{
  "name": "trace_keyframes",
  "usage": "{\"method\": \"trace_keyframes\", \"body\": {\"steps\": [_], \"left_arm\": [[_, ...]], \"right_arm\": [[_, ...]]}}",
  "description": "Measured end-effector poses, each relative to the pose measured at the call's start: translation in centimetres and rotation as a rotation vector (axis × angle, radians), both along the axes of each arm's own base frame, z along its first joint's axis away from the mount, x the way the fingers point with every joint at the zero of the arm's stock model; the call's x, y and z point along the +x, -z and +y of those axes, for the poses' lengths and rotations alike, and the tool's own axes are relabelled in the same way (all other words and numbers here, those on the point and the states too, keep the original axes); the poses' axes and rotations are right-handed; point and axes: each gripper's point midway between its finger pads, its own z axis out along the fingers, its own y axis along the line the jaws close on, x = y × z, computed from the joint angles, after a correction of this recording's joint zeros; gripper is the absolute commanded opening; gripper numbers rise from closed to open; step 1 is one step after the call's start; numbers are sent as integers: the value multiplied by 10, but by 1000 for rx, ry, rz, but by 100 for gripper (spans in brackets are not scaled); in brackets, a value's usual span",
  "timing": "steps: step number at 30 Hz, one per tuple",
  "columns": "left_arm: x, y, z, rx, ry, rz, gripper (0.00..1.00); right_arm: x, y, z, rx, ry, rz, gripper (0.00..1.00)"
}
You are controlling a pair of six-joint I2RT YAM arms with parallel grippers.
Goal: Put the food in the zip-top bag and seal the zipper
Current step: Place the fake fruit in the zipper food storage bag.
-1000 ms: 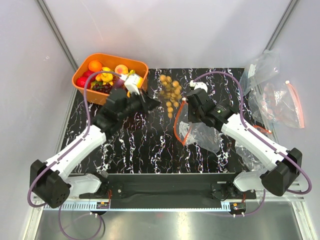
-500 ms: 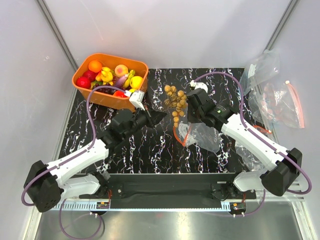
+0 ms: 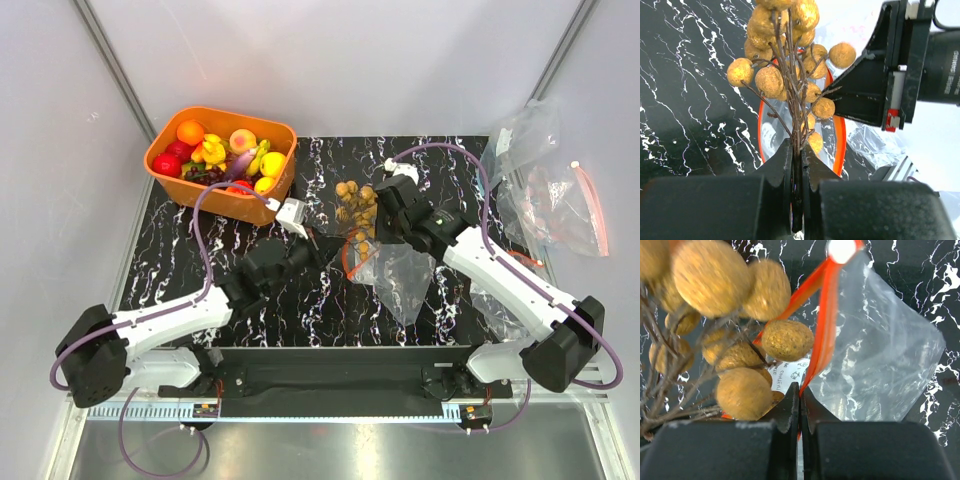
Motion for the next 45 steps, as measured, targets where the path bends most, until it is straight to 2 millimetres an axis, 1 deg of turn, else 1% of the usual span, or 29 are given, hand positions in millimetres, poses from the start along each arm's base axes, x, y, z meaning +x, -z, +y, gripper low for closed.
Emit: {"method": "trace_keyframes", "body": {"steps": [6, 14, 19, 25, 30, 35, 37, 41, 45], "left_arm": [[-1, 4, -6, 14, -7, -17, 0], [-10, 22, -13, 64, 19, -11, 0], [-15, 23, -16, 86, 37, -30, 0], [-28, 25, -24, 126, 106, -74, 0], [-34, 30, -29, 146, 157, -78, 0], [-34, 48, -32, 208, 173, -30, 0], [-33, 50, -34, 234, 174, -11, 0], [-29, 49, -40, 259, 179, 6, 0], [-31, 50, -47, 270, 210, 7, 0]], "right_arm": [[6, 0, -7, 25, 33, 10, 0], [9, 6, -21, 35, 72, 24, 0], [13, 10, -30, 40, 98, 26, 0], [15, 11, -32, 36, 98, 22, 0], [12, 12, -32, 36, 67, 13, 0], [9, 6, -34, 24, 42, -11, 0], [8, 6, -36, 13, 34, -9, 0], [3, 11, -40, -16, 23, 11, 0], [1, 13, -43, -37, 17, 22, 0]]}}
